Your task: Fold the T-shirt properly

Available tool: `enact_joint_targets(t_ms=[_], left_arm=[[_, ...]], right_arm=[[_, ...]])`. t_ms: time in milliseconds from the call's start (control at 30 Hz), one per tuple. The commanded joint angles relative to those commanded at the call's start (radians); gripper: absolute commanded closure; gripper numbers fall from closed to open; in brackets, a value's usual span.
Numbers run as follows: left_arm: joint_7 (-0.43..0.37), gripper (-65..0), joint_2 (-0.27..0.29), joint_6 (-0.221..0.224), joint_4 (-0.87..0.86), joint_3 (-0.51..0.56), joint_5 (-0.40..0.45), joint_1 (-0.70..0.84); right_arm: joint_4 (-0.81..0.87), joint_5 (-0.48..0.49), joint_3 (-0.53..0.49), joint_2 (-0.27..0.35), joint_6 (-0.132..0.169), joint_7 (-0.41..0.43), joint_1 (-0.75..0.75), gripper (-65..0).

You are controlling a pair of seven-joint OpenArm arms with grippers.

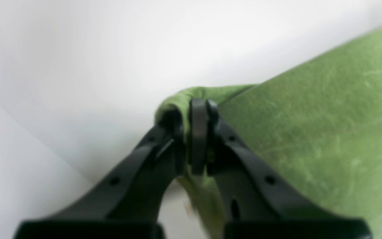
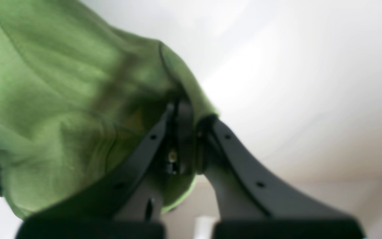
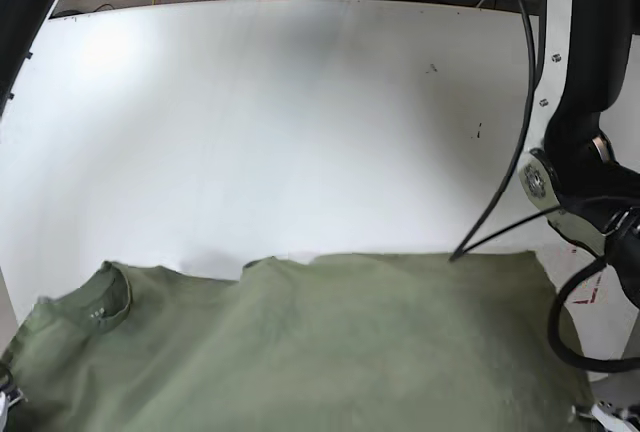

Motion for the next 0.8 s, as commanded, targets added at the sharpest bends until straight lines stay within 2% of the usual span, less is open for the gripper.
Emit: enact_joint_targets(t_ms=[367, 500, 633, 800], left_arm=[[0.002, 0.0, 0.003, 0.000, 0.104, 0.005, -0.002, 0.290], [0.002, 0.0, 0.021, 0.000, 0.127, 0.005, -0.005, 0.367], [0.017, 0.0, 0.029, 0.000, 0.133, 0.003, -0.043, 0.480], [0.052, 0.0, 0.029, 0.000, 0.150, -0.002, -0.091, 0.589]], right_arm=[[0.181, 0.000, 0.227, -0.008, 0.000, 0.000, -0.473, 0.0], [0.230, 0.000, 0.292, -0.018, 0.000, 0.000, -0.608, 0.0], [0.265, 0.000, 0.351, -0.058, 0.000, 0.000, -0.730, 0.0], [0.281, 0.002, 0.411, -0.074, 0.000, 0.000, -0.859, 0.0]])
